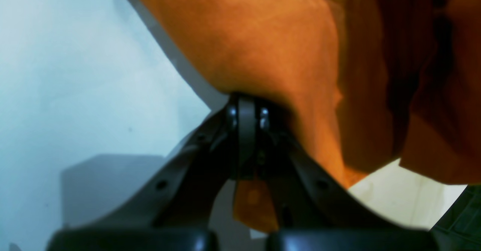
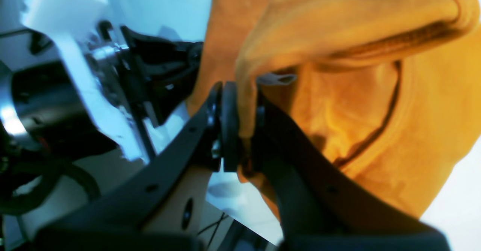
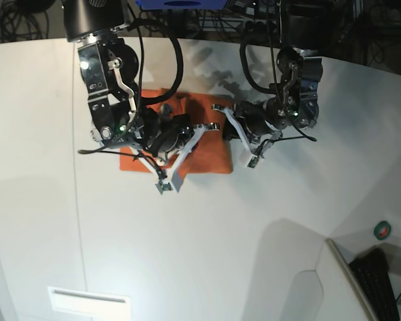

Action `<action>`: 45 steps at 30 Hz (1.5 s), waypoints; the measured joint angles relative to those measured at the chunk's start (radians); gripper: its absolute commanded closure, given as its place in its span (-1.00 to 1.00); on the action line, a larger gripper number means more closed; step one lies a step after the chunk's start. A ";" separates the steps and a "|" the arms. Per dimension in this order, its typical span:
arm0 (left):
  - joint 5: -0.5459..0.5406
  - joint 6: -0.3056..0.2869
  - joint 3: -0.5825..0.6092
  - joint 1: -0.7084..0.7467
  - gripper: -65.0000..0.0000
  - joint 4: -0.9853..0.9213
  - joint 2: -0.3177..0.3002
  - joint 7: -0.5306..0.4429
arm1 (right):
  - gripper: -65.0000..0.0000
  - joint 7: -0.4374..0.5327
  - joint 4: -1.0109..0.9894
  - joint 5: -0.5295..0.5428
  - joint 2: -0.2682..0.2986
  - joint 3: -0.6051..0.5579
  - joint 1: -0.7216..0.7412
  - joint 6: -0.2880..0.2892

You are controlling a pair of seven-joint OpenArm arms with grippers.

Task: Layout the t-shirt on the table in an organized manner, then fold the t-shirt properly
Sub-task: 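Lift the strip end with the right gripper and fold it toward the left gripper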

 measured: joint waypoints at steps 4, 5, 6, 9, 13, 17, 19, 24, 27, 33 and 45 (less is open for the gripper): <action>0.000 0.000 0.000 0.002 1.00 0.001 0.000 -0.001 | 1.00 0.043 -0.009 -0.007 0.003 -0.056 0.020 -0.066; 0.000 0.000 0.000 0.002 1.00 0.001 0.000 -0.001 | 1.00 0.053 -0.008 0.001 0.002 -0.080 0.025 -0.091; 0.000 0.000 0.000 0.002 1.00 0.001 0.000 -0.001 | 1.00 0.057 -0.010 0.006 0.000 -0.105 0.029 -0.106; 0.000 0.000 0.000 0.002 1.00 0.001 0.000 -0.001 | 1.00 0.088 -0.048 0.018 -0.005 -0.164 0.039 -0.153; 0.000 0.000 0.000 0.002 1.00 0.001 -0.002 -0.001 | 1.00 0.099 -0.093 0.010 0.001 -0.167 0.045 -0.177; 0.000 0.000 0.000 0.002 1.00 0.001 -0.001 -0.001 | 1.00 0.099 -0.095 0.011 0.003 -0.164 0.048 -0.177; 0.000 0.000 0.000 0.003 1.00 0.002 -0.003 0.000 | 1.00 0.126 -0.095 0.011 0.002 -0.164 0.050 -0.177; 0.023 0.003 -0.007 0.028 1.00 0.074 -0.010 0.024 | 1.00 0.155 -0.158 0.011 0.002 -0.163 0.058 -0.179; 0.023 0.003 -0.008 0.026 1.00 0.090 -0.025 0.055 | 1.00 0.182 -0.167 0.011 0.003 -0.163 0.053 -0.180; 0.022 0.003 -0.006 0.027 1.00 0.091 -0.039 0.058 | 1.00 0.188 -0.167 0.012 0.001 -0.166 0.055 -0.180; 0.022 0.003 0.002 0.027 1.00 0.090 -0.039 0.061 | 1.00 0.192 -0.149 0.011 0.000 -0.168 0.066 -0.180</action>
